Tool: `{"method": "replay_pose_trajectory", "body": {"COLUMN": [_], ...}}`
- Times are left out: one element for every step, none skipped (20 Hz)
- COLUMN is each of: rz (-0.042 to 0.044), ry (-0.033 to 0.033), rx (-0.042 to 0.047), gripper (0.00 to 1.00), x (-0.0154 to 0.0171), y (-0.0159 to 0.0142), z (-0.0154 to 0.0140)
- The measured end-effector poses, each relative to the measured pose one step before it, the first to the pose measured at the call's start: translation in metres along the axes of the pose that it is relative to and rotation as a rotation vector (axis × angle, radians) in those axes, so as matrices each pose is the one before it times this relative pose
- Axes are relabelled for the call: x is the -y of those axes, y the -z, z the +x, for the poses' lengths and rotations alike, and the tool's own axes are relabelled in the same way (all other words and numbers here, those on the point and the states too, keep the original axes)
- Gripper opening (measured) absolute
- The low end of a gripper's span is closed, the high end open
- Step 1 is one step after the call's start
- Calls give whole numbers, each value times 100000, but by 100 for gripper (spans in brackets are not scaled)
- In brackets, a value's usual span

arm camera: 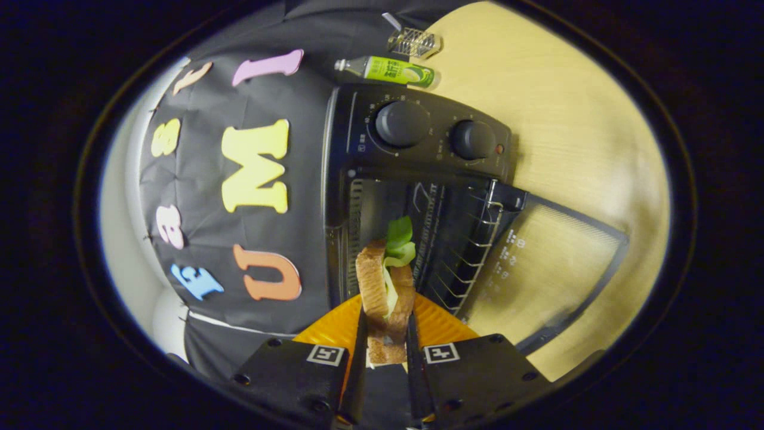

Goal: Open the toaster oven, put the food inside, and close the toaster oven door.

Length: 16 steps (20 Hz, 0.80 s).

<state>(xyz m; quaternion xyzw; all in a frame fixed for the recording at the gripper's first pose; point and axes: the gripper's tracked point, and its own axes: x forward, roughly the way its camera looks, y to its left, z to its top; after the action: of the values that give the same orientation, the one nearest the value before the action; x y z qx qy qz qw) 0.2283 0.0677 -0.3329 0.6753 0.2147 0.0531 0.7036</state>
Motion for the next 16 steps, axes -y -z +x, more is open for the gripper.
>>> {"method": "replay_pose_trajectory", "body": {"rz": [1526,1223,142,-557,-1415,-1318,-843,-1553,-1935,-2291,-2644,-2797,-2763,-3824,-4671,-4862], "ry": [295,227,153,747,1061,-26,-108,667,2546,1724,1277,1600,1358,2085,3507,3229], "rx": [2522,1928,1229,907,439,360,-130,-1842,-2182,13,689,-296,-744,-1716,-3020,-3074], "gripper": [35,35,35,35,35,35,36,37,40,47,51,54,55,56,60,64], "x": [363,145,218,354,361,-51,-38,-98,287,66,-133,-203,-180,-119,383,330], "y": [-337,-168,-104,55,147,195,308,652,767,30,-126,119,94,248,502,556], "z": [1054,951,794,687,676,468,438,390,-99,128,-108,-4,-86,-147,-10,-44]}}
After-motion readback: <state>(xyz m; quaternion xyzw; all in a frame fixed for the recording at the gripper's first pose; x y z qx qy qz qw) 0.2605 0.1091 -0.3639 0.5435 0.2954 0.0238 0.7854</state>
